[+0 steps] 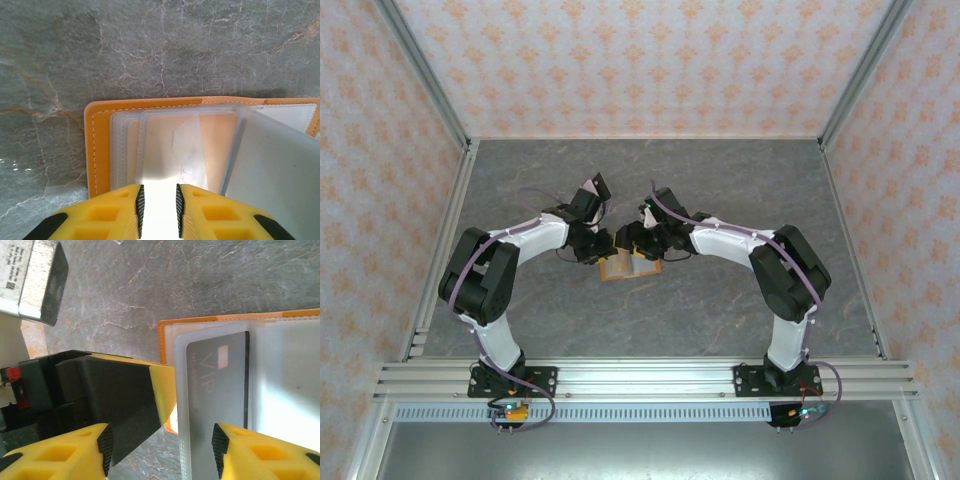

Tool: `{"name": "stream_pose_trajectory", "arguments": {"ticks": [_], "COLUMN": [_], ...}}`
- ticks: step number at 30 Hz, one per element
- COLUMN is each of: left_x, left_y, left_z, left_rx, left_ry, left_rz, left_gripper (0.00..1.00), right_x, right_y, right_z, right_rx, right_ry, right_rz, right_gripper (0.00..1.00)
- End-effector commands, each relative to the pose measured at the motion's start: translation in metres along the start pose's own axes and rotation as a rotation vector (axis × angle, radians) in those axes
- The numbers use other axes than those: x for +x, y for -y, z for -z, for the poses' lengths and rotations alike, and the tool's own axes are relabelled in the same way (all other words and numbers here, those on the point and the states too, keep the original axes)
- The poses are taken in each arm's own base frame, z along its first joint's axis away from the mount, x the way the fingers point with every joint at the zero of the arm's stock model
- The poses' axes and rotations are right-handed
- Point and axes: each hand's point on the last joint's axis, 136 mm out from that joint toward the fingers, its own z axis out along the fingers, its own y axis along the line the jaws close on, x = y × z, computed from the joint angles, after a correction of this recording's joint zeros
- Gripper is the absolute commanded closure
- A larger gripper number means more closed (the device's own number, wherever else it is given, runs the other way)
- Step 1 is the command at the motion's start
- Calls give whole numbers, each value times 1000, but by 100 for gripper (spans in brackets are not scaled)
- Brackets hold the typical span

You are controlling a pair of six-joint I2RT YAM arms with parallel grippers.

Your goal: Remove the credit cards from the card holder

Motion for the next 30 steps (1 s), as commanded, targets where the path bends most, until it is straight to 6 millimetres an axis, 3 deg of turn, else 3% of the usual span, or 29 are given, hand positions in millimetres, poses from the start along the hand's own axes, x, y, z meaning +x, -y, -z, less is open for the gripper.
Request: {"name": "stream_pose_trajectory", "arguments": {"ticks": [1,4,8,13,16,21,30], "left_x": [-9,-15,-18,-17,-15,-9,-5], "left_y": [-5,-18,-30,-17,-4,8,4], "left_z": [20,31,41,45,39,21,3], "left_rx": [-59,-115,-143,-62,15,105,96], "left_ry": [67,113,147,154,130,66,17], "left_rz": [-38,-34,-21,-20,-25,7,29], "left_gripper": [74,75,75,76,76,81,86], "right_x": [-2,-1,-2,-8,-9,-9,-11], "right_y": [-9,-5,-1,25,41,46,50], "right_z": [1,-3,-7,-5,-5,-11,-23], "right_rx": [-51,-43,-29,126,209,221,197], "right_ry": [6,-4,-5,30,31,22,15], "right_rz": [5,-6,-16,-26,-28,-35,-35], "right_gripper": [50,57,59,64,66,70,76]}}
